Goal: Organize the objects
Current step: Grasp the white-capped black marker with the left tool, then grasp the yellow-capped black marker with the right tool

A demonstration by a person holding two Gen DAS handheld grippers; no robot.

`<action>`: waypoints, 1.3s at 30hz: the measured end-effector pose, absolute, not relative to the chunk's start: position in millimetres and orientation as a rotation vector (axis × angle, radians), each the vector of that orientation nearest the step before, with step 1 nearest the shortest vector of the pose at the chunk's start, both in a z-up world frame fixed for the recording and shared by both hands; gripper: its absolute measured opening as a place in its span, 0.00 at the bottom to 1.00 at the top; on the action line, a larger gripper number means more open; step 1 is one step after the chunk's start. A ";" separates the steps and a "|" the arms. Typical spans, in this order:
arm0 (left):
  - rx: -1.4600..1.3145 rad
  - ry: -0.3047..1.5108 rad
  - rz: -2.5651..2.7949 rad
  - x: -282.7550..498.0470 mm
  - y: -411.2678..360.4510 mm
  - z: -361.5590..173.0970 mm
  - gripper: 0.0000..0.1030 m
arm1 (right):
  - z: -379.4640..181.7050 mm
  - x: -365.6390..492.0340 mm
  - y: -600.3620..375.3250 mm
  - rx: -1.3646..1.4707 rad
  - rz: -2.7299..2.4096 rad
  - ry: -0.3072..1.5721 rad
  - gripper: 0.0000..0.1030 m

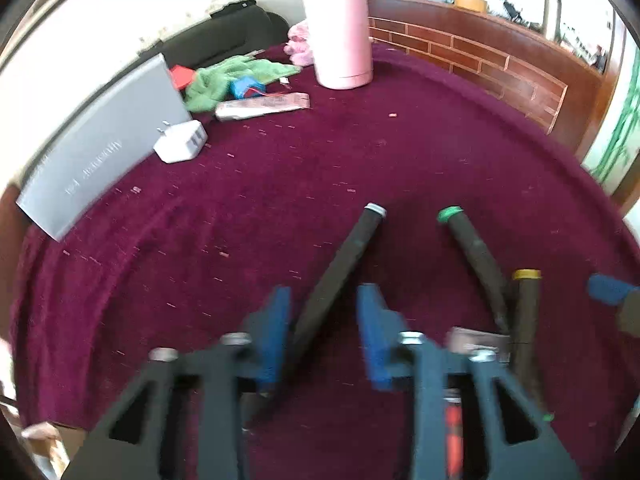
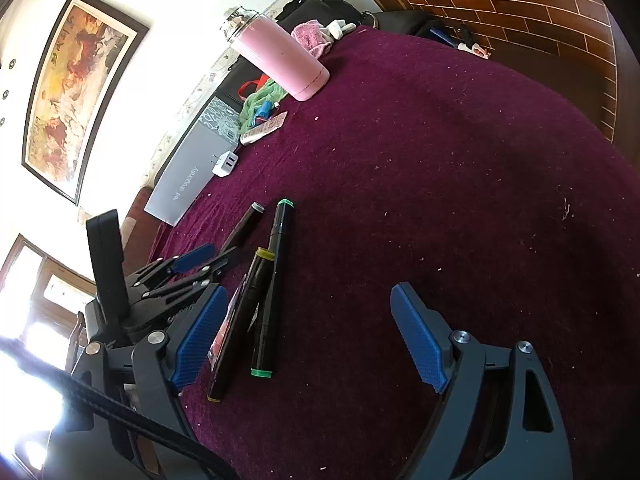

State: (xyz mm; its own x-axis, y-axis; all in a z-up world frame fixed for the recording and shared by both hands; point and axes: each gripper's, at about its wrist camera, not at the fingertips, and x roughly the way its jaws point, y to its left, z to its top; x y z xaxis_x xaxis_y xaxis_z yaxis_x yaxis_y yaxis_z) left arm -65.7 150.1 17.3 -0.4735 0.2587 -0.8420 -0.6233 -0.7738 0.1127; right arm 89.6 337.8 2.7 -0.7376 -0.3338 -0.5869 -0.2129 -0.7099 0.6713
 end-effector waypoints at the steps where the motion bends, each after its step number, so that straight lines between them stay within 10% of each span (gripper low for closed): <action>1: -1.206 0.536 2.226 -61.8 148.8 17.5 0.12 | 2.6 89.6 337.9 1.106 -2.616 -1.166 0.82; 30: -1.226 0.153 2.415 59.9 5.3 14.7 0.18 | 32.7 85.8 300.2 1.224 -2.573 -1.009 0.81; 39: -1.222 0.038 2.386 53.4 -6.0 14.1 0.18 | 28.7 54.7 241.6 1.376 -2.410 -0.986 0.51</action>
State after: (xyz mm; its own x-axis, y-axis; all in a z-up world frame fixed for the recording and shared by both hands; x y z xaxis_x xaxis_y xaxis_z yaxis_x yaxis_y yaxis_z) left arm 53.4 -6.0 14.1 -0.5020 0.3832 -0.7753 -0.4077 -0.8955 -0.1786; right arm 54.7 241.6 28.7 -0.5485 -0.4696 -0.6918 -0.1497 -0.7589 0.6338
